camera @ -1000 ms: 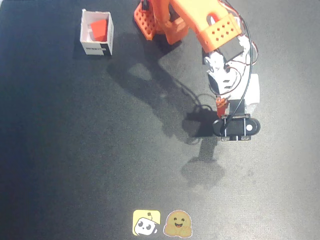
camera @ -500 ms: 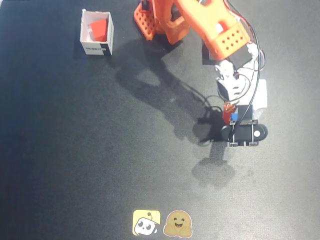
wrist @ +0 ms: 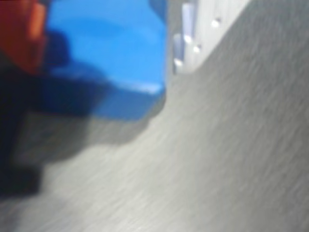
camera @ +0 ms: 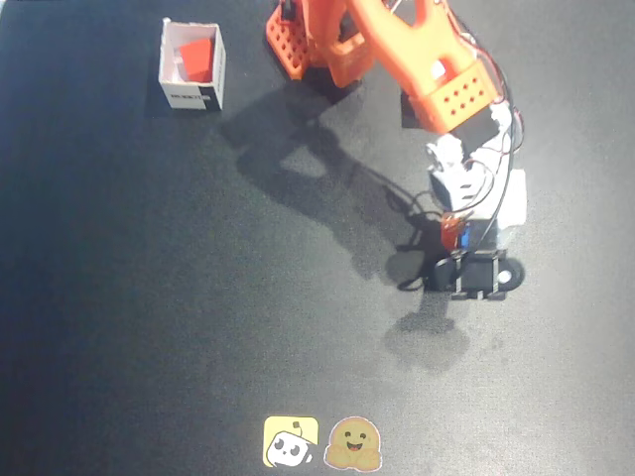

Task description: Put the red cube in the right box and the blue cube in the left box.

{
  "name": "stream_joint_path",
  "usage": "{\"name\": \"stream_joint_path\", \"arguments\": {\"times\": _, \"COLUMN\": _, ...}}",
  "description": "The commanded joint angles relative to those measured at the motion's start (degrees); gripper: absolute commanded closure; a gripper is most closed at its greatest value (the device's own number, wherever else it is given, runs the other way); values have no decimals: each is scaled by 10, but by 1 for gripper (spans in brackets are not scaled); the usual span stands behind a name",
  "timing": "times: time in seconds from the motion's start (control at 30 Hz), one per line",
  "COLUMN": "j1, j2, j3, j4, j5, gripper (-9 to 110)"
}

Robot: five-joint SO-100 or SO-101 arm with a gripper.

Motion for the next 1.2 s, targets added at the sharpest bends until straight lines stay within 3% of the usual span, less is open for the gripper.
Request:
{"name": "stream_joint_path", "arguments": {"times": 0.0, "j1": 5, "j2": 3, "j3": -14, "j4": -10, "j5": 1, "gripper": 84}}
{"name": "stream_joint_path", "arguments": {"times": 0.47, "j1": 10, "j2": 30, "j3": 5, "j4": 3, "j5": 19, "gripper": 93}}
{"name": "stream_joint_path", "arguments": {"times": 1.17, "j1": 12, "j2": 352, "j3": 54, "j4": 306, "j5": -23, "gripper": 92}}
